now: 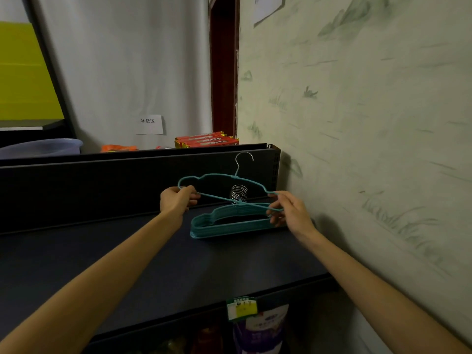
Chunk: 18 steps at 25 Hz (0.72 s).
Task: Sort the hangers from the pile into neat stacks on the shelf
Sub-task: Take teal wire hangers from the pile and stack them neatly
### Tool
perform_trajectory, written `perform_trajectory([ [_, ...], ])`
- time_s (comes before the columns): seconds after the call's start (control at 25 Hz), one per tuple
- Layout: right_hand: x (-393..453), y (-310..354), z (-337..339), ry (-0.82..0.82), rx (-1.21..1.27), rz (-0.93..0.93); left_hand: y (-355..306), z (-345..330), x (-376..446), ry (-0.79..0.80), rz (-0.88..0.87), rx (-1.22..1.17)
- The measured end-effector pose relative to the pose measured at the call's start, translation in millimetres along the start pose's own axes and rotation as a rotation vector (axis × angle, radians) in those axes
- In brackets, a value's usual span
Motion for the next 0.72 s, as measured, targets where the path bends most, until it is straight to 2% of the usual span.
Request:
perform_trajectory([
  [0.12,18,-3,20,0.017,-0.211,0.005,5,4,2,0.036,-0.028,0.021],
  [0.2,30,-2,33,-0.032,-0.403,0.051,5,9,2,0.036,-0.101,0.079],
  [0.28,39,0,46,-0.101,-0.560,0.082,4,18,3,0.044,-0.292,0.319],
  [0.4,40,3,55,-0.155,-0.827,0.116,6,22,-2,0.156,-0.614,0.811],
  [0.48,40,4,51,-0.161,-0.973,0.137,9,20,-6,0.229,-0.725,1.059],
  [0.6,45,-4,46,-0.082,-1.119,0.115,14,16,-4,0.312,-0.742,1.233],
  [0.72,45,-14,47,-0.035,-1.139,0.072,19,19,4,0.350,-0.682,1.170],
])
Point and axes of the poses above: each hand's wrist, its own x-axis towards the middle knuckle, its own z-axis out of the back of the hand, y = z × x, the point moved 4 cm from there along x, towards the middle knuckle, and after that the axes turned 3 degrees about -z, right-handed, at the moved point
